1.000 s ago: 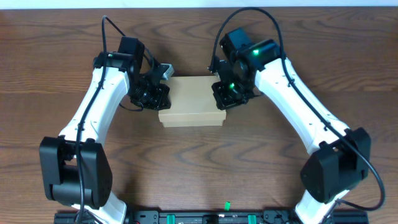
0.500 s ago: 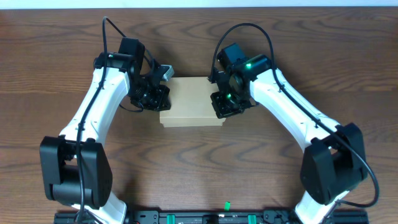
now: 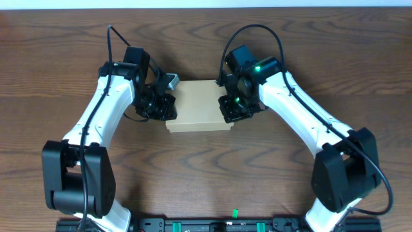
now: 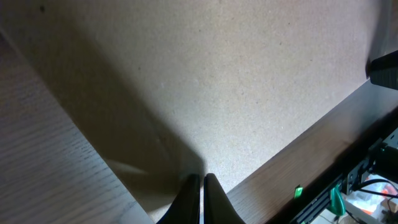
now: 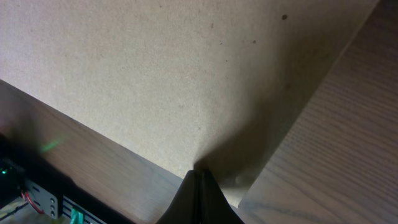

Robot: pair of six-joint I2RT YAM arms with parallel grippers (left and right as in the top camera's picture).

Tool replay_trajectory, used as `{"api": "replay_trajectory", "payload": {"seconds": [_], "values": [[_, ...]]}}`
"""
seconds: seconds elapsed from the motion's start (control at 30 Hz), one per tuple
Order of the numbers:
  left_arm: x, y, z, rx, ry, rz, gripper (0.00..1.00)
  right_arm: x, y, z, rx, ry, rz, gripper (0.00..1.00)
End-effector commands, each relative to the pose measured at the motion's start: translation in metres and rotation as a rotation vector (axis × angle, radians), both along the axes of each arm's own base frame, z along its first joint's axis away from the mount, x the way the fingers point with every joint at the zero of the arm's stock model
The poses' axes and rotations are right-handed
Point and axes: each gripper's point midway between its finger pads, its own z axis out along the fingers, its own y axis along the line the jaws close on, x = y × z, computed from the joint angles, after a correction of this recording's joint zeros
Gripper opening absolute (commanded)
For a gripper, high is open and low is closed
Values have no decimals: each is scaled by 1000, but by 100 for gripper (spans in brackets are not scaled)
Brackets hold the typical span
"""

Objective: Pack container

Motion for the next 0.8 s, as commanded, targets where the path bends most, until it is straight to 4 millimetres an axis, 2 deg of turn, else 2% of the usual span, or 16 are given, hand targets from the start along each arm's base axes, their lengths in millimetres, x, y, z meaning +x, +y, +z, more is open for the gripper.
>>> {"api": "replay_trajectory", "payload": {"seconds": [0.0,0.07,0.13,0.27,0.43,0.6,0.63,0.67,0.7,0.73,0.77], "values": [[-9,3,-7,22,45,25,6,0,-1,13,12,-28,-8,1],[-10,3,-2,21,40,28,6,3,0,28,32,-72,-4,1],[-13,4,13,17,10,27,6,11,-6,55,36,-175,-14,1],[-20,5,55,-1,-116,28,6,18,-23,96,19,-338,-48,1],[-34,7,110,-33,-312,30,6,8,-34,137,51,-450,-65,1],[-60,11,154,-59,-464,31,6,-5,-41,171,101,-536,-73,1],[-66,12,161,-63,-489,31,6,-8,-42,177,109,-552,-74,6],[-70,13,166,-67,-510,32,16,-10,-44,182,113,-566,-76,24],[-75,14,172,-70,-532,32,41,-11,-47,184,107,-577,-82,46],[-79,14,176,-73,-549,32,95,-13,-51,186,97,-584,-87,99],[-83,15,179,-76,-563,32,95,-16,-52,187,94,-582,-87,99]]}}
